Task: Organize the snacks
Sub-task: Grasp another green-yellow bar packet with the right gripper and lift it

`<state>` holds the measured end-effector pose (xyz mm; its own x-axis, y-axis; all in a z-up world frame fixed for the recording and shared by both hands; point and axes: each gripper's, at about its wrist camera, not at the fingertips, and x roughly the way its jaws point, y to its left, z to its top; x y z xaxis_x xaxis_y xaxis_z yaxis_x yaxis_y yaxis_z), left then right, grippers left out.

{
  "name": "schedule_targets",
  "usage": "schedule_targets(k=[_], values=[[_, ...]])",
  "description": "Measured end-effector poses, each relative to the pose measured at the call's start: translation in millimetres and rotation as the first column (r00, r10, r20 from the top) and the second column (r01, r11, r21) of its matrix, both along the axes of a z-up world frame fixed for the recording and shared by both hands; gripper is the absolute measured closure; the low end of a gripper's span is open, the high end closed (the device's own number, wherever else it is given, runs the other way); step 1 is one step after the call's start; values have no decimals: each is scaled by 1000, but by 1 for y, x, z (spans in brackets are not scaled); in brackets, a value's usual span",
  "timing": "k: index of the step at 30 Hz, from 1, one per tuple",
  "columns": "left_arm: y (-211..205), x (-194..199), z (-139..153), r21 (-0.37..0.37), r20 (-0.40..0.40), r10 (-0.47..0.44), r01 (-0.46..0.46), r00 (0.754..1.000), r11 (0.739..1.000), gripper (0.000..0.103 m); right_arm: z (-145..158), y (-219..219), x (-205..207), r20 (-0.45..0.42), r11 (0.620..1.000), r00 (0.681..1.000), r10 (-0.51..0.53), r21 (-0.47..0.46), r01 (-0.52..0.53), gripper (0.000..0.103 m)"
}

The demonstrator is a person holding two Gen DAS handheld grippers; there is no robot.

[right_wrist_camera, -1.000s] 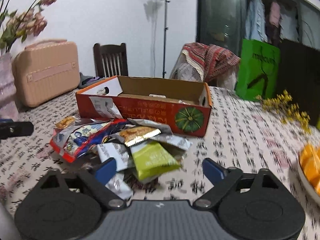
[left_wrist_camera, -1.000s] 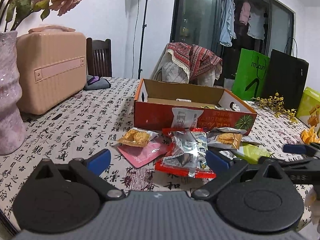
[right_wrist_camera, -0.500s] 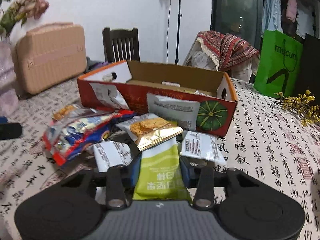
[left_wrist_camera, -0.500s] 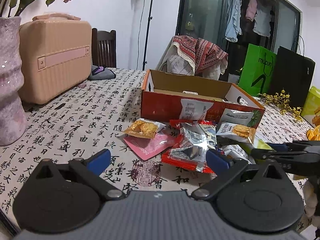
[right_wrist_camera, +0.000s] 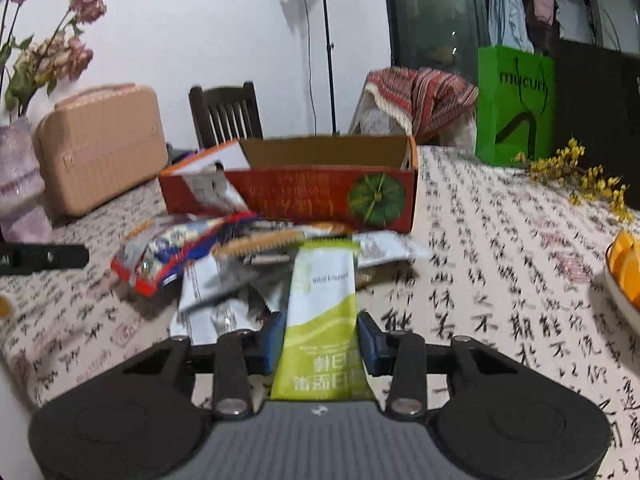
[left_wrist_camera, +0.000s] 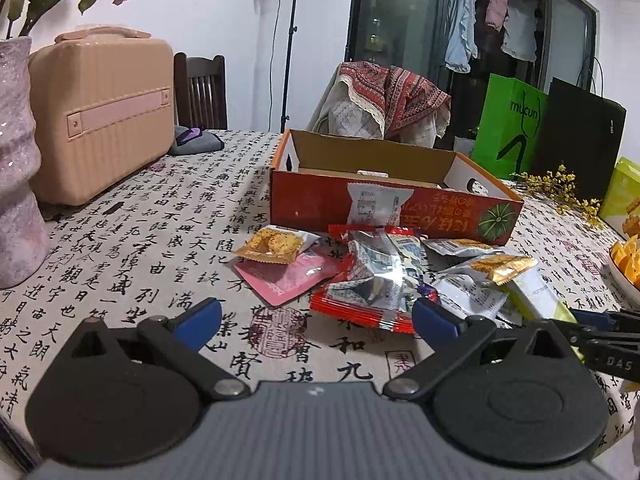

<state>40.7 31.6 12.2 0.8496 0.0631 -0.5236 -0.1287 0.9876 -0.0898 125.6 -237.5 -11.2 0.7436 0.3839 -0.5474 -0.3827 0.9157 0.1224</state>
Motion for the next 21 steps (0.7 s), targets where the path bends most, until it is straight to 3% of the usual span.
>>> schedule_targets(k=[3, 6, 8, 10, 12, 21], values=[[-3, -1, 0, 8, 1, -8, 8, 1000, 1000, 0, 0, 2, 5, -1, 1000, 1000, -7, 5, 7, 44], [-3, -1, 0, 9, -2, -3, 3, 1000, 1000, 0, -1, 8, 14, 2, 1000, 1000, -16, -12, 16, 43], [-3, 0, -1, 8, -7, -1, 1, 1000, 1000, 0, -4, 11, 22, -12, 999, 1000, -25, -22, 24, 45], [-3, 4, -1, 7, -14, -4, 4, 1000, 1000, 0, -8, 13, 27, -29, 999, 999, -38, -17, 38, 60], [-6, 8, -1, 8, -19, -10, 10, 1000, 1000, 0, -10, 12, 28, -37, 999, 999, -31, -9, 31, 65], [-28, 52, 2, 32, -37, -47, 48, 998, 998, 0, 8, -8, 10, 61, 996, 995, -81, 47, 78, 67]])
